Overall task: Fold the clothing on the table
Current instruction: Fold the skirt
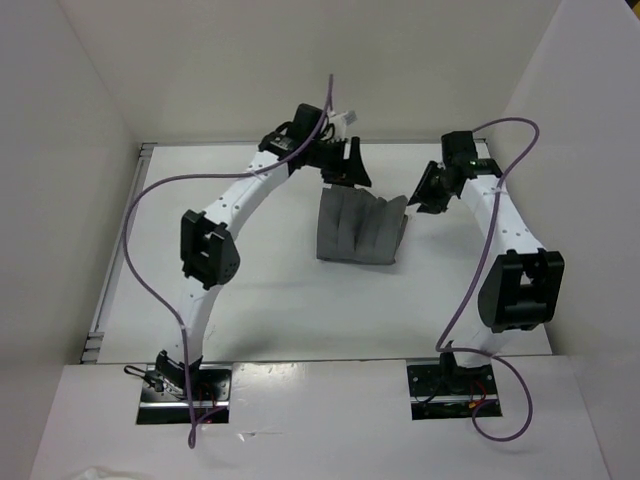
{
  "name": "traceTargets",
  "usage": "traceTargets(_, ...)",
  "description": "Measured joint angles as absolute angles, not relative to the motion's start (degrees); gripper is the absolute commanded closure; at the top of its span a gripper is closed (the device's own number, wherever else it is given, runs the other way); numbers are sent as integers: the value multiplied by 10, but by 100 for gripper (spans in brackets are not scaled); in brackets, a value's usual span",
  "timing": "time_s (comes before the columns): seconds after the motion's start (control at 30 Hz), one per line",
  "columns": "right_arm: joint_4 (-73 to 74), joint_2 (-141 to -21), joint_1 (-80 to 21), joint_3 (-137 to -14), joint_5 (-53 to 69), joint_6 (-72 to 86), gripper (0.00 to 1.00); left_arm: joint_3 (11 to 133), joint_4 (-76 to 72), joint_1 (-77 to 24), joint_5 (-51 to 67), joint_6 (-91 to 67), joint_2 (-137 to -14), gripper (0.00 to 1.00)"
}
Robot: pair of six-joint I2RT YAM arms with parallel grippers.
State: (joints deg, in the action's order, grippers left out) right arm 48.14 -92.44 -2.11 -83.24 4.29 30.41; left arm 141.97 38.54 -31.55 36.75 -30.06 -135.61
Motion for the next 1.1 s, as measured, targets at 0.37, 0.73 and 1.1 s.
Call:
traceTargets(0.37, 399, -1034, -44, -716, 187, 315, 64, 957, 250, -173, 358, -302, -1185, 30)
traceTargets(0.73, 386, -1062, -35, -687, 177, 323, 56, 804, 219, -178, 373, -286, -1103, 24)
traceTargets(1.1, 379, -853, -6, -672, 44, 373, 36, 676, 156, -171, 340, -302, -1006, 19)
